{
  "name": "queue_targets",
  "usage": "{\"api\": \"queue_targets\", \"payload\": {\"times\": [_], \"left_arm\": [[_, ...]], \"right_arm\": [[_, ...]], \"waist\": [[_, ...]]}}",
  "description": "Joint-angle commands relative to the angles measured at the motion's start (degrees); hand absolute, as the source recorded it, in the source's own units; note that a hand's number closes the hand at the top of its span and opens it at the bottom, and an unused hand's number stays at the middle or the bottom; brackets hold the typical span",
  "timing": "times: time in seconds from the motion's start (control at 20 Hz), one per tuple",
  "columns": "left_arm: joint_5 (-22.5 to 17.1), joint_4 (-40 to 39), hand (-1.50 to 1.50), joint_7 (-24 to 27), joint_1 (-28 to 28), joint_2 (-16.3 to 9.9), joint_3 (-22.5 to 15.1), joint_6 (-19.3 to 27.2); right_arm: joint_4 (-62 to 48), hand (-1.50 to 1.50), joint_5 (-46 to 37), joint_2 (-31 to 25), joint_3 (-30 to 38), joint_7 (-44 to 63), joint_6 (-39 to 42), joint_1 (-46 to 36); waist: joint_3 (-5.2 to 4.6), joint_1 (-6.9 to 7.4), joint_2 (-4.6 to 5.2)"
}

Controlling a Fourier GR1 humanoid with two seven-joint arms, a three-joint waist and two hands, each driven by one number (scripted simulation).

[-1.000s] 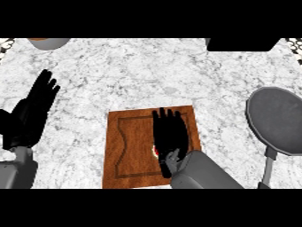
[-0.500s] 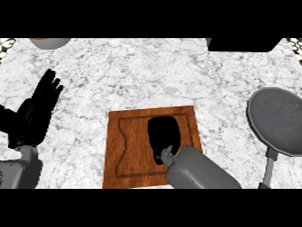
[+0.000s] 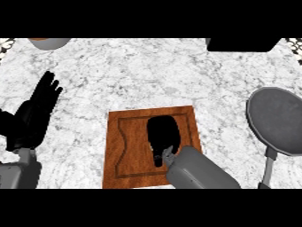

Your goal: Pick the cupcake from the cutting board and place it in the pan

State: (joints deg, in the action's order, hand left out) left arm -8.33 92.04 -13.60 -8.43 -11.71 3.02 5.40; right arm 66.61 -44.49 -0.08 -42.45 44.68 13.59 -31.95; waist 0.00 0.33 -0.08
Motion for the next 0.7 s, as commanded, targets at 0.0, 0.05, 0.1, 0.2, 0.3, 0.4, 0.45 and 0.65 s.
{"api": "queue_targets", "payload": {"times": [0.0, 0.05, 0.1, 0.2, 0.3, 0.4, 0.45, 0.65], "left_arm": [[2.64, -1.46, 0.00, -0.10, -2.05, 3.45, -2.24, 2.56], [3.01, -0.93, 0.00, 1.89, 0.14, 2.69, -2.00, 1.97], [2.38, -1.58, 0.00, -0.86, -3.18, 1.81, -0.68, 2.86], [-0.25, -0.72, 0.00, 1.39, 0.04, 0.19, 0.65, -0.73], [0.50, -0.95, 0.00, 1.10, -0.75, 0.07, 0.41, -0.27], [-0.21, -1.33, 0.00, -0.04, -1.48, -0.78, 1.39, -0.73], [2.45, 0.78, 0.00, -1.35, -1.42, 0.79, -1.35, 1.46], [1.47, -2.51, 0.00, -0.52, -2.93, 1.38, 0.36, 1.94]], "right_arm": [[1.37, 1.50, -1.58, 0.07, -0.41, -0.77, -2.99, 1.97], [-1.32, 1.50, 0.80, 0.07, 3.31, 3.03, -4.71, -0.63], [-3.15, 1.50, -0.06, 0.08, 7.62, 4.60, -6.38, -1.87], [-7.37, 1.50, -0.05, -0.80, 14.21, 8.15, -10.89, -2.38], [-7.47, 1.50, 0.74, 0.07, 19.13, 16.48, -14.99, -4.19], [-10.86, 1.50, -3.15, 0.01, 20.51, 19.41, -15.20, -9.36], [-11.15, 1.50, -5.03, 0.06, 18.93, 21.18, -17.59, -10.57], [-8.38, 1.50, -16.04, -3.46, 14.71, 25.29, -15.15, -14.27]], "waist": [[0.00, -0.22, 0.08], [0.00, 0.05, 0.13], [0.02, -0.27, 0.22], [0.00, 0.25, 0.43], [0.00, 0.22, 0.42], [-0.03, 0.56, 0.34], [0.01, 0.79, 0.19], [-0.07, -0.70, -0.16]]}}
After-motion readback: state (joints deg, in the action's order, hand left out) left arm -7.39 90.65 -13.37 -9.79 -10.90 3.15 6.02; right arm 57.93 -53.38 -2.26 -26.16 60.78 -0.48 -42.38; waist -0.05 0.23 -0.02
